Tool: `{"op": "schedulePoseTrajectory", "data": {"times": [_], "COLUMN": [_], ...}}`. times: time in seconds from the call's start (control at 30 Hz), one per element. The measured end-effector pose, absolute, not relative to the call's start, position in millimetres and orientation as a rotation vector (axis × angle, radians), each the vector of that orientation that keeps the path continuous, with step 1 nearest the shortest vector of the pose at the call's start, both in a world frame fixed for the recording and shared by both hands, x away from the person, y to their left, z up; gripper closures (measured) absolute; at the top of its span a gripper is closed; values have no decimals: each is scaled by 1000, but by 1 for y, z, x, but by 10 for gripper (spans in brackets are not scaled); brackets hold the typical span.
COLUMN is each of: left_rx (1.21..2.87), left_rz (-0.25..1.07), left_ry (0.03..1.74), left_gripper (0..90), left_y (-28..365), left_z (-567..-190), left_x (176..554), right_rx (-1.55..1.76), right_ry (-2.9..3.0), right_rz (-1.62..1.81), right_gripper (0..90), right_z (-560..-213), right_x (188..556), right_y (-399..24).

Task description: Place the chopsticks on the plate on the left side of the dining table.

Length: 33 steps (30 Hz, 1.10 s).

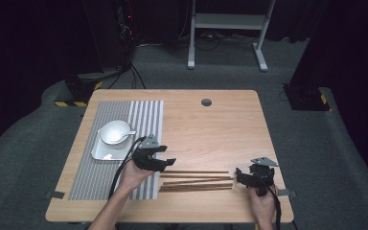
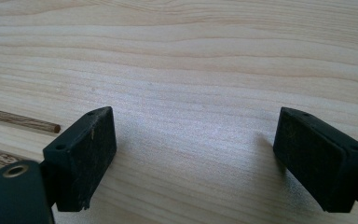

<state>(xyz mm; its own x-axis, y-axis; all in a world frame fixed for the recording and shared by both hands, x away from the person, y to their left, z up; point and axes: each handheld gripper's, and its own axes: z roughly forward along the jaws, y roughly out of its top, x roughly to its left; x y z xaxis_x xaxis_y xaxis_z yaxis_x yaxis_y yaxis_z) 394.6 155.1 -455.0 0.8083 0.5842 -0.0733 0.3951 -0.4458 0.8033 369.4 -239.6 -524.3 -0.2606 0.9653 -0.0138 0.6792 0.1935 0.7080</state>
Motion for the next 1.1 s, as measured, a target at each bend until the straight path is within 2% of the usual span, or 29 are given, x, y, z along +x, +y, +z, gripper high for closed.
{"op": "schedulePoseTrajectory", "data": {"times": [0.7, 0.9, 1.1], "left_rx": [2163, 2169, 2196], "left_rz": [251, 249, 224], "left_ry": [623, 583, 560], "left_gripper": [384, 436, 428], "left_y": [121, 112, 99], "left_z": [-466, -469, -474], "left_x": [402, 403, 405], "right_rx": [1529, 1528, 1524], "right_ry": [2017, 2017, 2021], "right_rz": [825, 826, 828], "right_gripper": [127, 128, 130], "right_z": [-524, -524, -524], "right_x": [369, 369, 369], "right_y": [-239, -239, -240]}}
